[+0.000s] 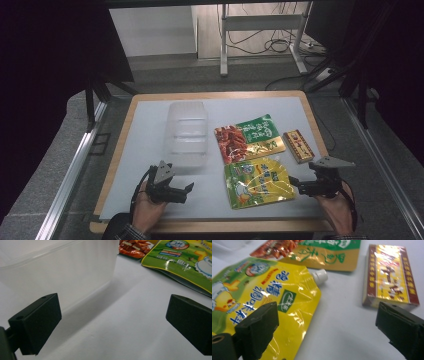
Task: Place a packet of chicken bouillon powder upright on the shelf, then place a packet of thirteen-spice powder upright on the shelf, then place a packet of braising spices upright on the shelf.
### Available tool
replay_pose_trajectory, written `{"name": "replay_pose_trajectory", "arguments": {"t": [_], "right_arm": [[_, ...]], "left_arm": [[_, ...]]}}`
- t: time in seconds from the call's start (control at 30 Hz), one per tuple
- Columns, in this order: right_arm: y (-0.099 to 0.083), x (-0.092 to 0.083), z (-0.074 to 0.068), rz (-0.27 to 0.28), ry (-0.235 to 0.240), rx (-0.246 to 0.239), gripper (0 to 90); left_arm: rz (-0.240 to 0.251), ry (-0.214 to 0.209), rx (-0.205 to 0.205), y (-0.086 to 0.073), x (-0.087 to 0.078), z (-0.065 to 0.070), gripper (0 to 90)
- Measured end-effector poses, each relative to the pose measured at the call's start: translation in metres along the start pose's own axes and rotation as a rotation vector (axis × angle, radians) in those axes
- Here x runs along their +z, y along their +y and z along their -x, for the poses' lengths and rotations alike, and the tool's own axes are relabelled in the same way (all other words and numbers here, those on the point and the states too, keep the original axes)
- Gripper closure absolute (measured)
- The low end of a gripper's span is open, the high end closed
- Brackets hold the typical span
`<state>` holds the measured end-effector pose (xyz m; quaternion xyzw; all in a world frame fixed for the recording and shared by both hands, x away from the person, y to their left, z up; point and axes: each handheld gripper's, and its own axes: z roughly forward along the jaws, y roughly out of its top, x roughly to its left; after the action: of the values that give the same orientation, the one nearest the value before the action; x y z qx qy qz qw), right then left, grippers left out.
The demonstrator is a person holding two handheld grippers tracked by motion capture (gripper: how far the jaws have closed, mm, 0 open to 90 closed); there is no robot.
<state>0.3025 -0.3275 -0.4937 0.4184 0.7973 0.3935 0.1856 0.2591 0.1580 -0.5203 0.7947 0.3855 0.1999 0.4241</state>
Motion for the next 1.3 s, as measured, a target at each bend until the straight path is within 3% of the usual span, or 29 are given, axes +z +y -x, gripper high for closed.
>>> {"name": "replay_pose_trajectory", "arguments": {"t": [0.07,0.13,0.2,0.33,0.53,0.87,1.2,1.3], "right_arm": [[0.0,0.001,0.0,0.005,0.006,-0.012,1.6],[0.0,0.002,-0.001,0.001,0.013,-0.021,1.0],[0.0,0.003,-0.002,-0.007,0.014,-0.023,0.5],[0.0,0.003,-0.002,-0.001,0.022,-0.023,0.0],[0.0,0.004,-0.002,-0.016,0.025,-0.013,0.0],[0.0,0.004,-0.004,-0.045,0.025,-0.006,0.2],[0.0,0.006,-0.008,-0.062,0.019,-0.022,0.2],[0.0,0.005,-0.008,-0.057,0.015,-0.019,0.2]], "left_arm": [[0.01,-0.048,0.002,-0.002,0.003,-0.002,0.0],[0.004,-0.064,0.012,-0.002,0.005,-0.001,0.0],[0.008,-0.054,0.046,-0.001,0.005,0.003,0.0],[0.017,-0.056,0.074,0.0,0.005,0.007,0.0],[-0.006,-0.073,0.08,-0.001,0.007,0.008,0.0],[-0.001,-0.094,0.073,0.001,0.007,0.011,0.6],[-0.033,-0.101,0.099,0.005,0.008,0.017,1.9],[-0.043,-0.127,0.111,0.006,0.009,0.019,2.7]]}}
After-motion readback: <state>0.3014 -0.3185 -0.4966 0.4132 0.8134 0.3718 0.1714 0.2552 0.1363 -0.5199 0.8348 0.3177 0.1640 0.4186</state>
